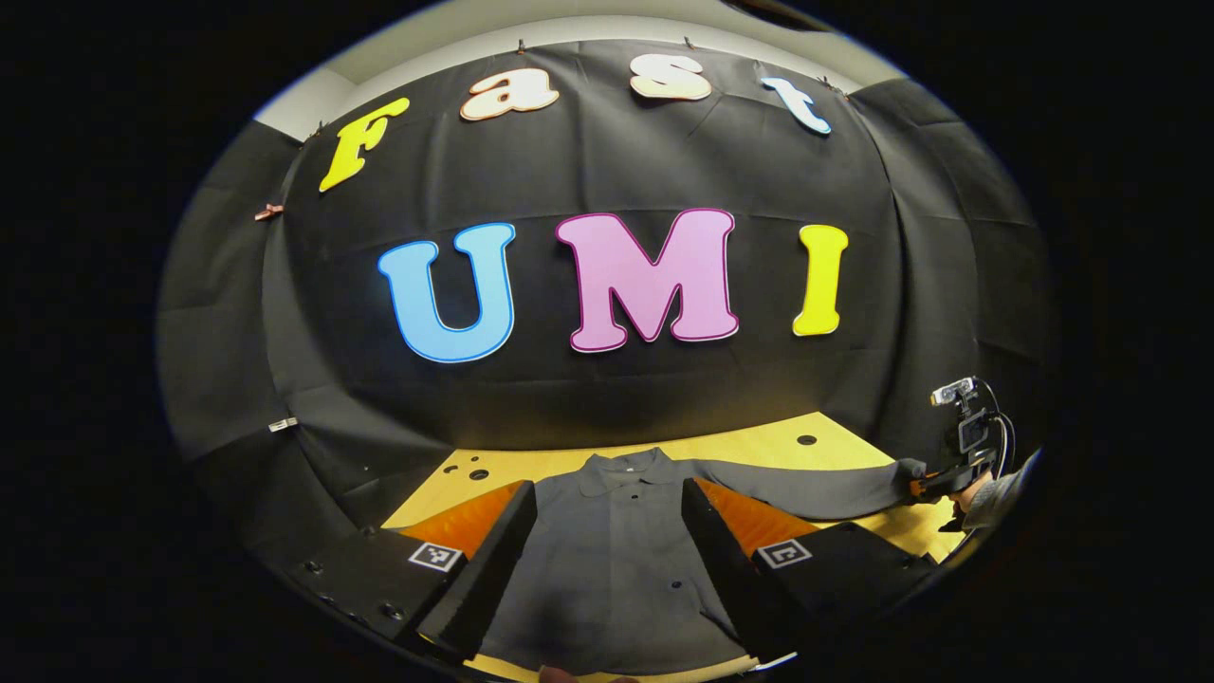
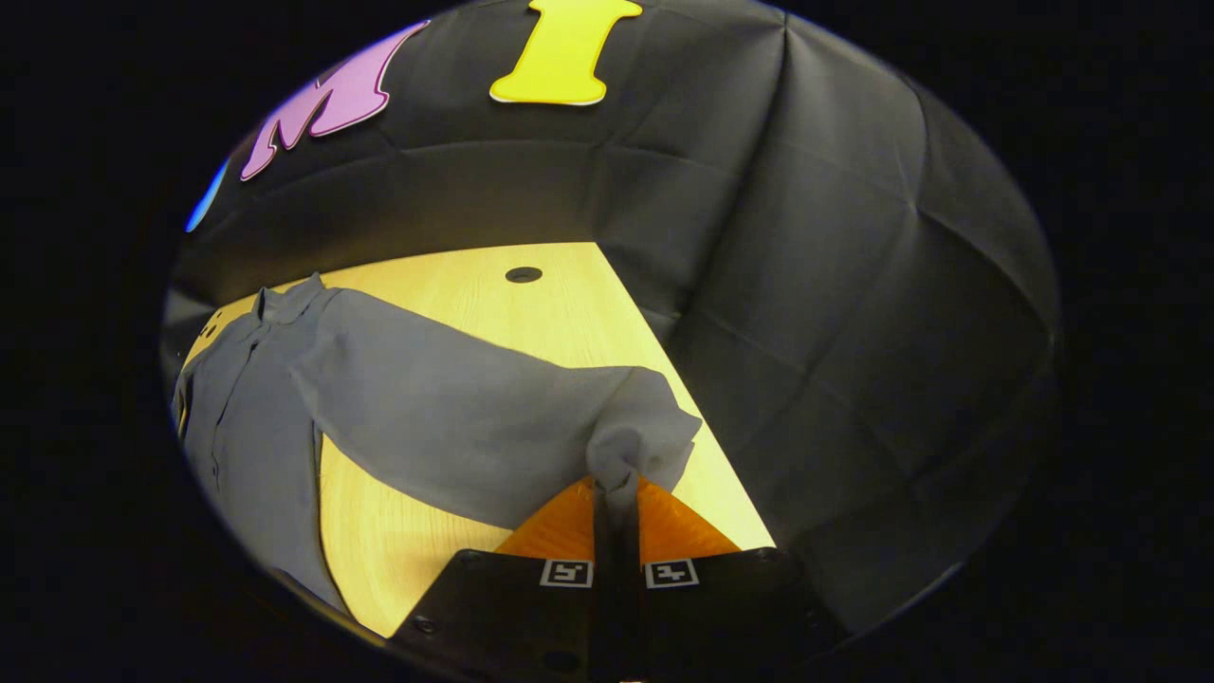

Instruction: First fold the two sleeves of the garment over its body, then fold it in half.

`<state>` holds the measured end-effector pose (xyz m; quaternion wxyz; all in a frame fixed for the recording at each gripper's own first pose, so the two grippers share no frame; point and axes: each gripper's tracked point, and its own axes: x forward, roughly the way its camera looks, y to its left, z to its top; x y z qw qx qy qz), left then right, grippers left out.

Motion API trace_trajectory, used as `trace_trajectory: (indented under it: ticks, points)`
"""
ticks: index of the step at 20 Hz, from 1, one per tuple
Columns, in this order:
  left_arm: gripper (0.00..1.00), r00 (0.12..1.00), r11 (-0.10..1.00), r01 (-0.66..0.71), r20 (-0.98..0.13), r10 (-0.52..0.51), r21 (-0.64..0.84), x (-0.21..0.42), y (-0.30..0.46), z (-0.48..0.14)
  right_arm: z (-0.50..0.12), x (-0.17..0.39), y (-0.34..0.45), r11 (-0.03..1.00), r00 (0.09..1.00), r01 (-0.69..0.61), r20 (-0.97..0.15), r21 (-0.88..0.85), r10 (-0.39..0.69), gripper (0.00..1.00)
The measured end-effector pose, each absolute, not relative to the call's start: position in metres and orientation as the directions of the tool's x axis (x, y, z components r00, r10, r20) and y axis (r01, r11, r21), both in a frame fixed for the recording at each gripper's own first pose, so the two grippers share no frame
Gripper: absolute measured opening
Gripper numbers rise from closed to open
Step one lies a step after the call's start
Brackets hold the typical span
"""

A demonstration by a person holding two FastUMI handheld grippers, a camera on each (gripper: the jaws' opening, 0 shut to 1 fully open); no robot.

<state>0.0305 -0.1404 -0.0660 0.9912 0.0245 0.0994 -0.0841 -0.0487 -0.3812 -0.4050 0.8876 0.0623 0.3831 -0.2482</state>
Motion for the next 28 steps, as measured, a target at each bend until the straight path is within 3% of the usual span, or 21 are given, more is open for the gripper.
trace_trajectory:
  ticks: [11,12,13,21,28]
  points:
    - [0.97,0.947,0.962,0.273,-0.17,-0.272,-0.016,0.065,-0.091,-0.068,-0.331,-0.085,-0.3,0.841,0.616,0.536,-0.648,-0.07,-0.447,0.05]
    - [0.97,0.945,0.96,0.28,-0.167,-0.28,-0.02,0.067,-0.086,-0.07,-0.323,-0.082,-0.288,0.843,0.627,0.534,-0.64,-0.061,-0.444,0.14]
    - [0.97,0.944,0.958,0.286,-0.164,-0.286,-0.023,0.069,-0.08,-0.07,-0.314,-0.078,-0.277,0.844,0.639,0.534,-0.629,-0.053,-0.443,0.05]
    - [0.97,0.944,0.953,0.303,-0.131,-0.303,-0.023,0.078,-0.021,-0.074,-0.251,-0.021,-0.185,0.873,0.741,0.488,-0.538,0.019,-0.402,0.05]
    - [0.97,0.961,0.972,0.236,-0.143,-0.237,-0.027,0.083,0.055,-0.096,-0.221,0.052,-0.09,0.926,0.82,0.374,-0.487,0.056,-0.302,0.05]
